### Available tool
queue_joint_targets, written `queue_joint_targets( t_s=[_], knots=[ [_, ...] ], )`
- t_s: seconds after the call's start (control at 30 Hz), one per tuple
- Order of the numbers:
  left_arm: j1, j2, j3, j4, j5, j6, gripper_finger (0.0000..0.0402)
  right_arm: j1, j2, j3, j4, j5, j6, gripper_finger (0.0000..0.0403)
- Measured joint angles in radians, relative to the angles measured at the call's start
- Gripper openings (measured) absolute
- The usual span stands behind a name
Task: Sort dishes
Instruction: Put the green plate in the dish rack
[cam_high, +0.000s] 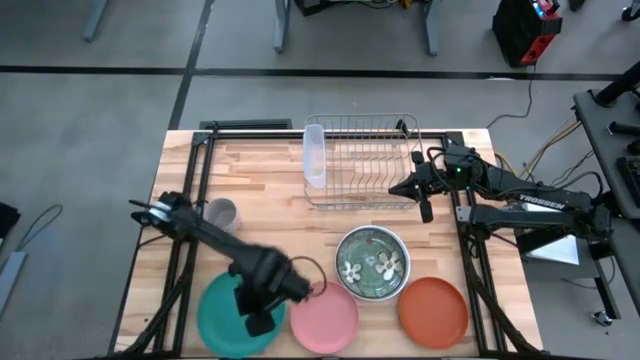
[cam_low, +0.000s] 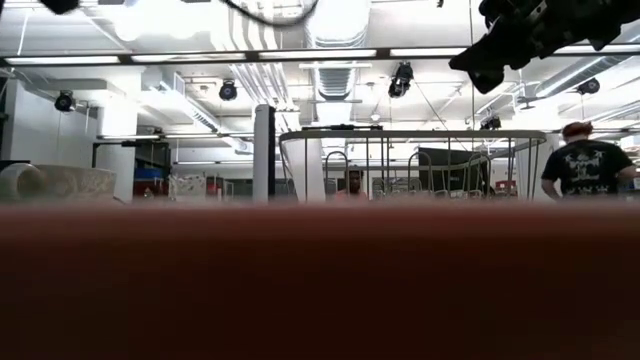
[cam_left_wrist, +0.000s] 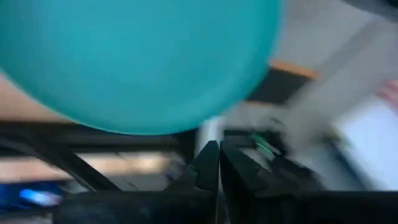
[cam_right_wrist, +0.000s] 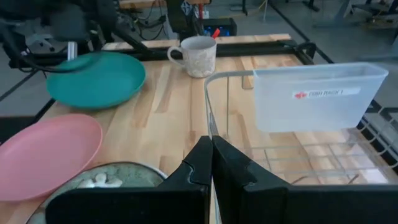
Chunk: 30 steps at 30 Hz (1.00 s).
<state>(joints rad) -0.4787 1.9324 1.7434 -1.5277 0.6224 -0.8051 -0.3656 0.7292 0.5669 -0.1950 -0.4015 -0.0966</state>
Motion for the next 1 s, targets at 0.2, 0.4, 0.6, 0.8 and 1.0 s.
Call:
queue_joint_targets(
  t_s=[0.2,0.4,0.6,0.8,1.0],
  knots=[
    [-0.073,0.019,-0.031,0.062,-0.303,-0.138,0.0009,0.002,0.0,-0.001,0.011,0.0,0.024,0.0],
    [-0.128,0.024,-0.076,0.095,-0.317,-0.181,0.0009,0.002,0.0,-0.001,0.02,0.001,0.044,0.0],
    [-0.145,0.025,-0.154,0.237,-0.329,-0.216,0.0008,0.006,0.0,-0.009,0.019,0.001,0.046,0.0],
    [-0.168,0.029,-0.264,0.371,-0.476,-0.219,0.0008,0.006,0.0,-0.013,0.012,0.001,0.046,0.0],
    [-0.181,0.029,-0.4,0.41,-0.659,-0.331,0.0008,0.006,0.0,-0.016,0.012,0.001,0.045,0.0]
  ],
)
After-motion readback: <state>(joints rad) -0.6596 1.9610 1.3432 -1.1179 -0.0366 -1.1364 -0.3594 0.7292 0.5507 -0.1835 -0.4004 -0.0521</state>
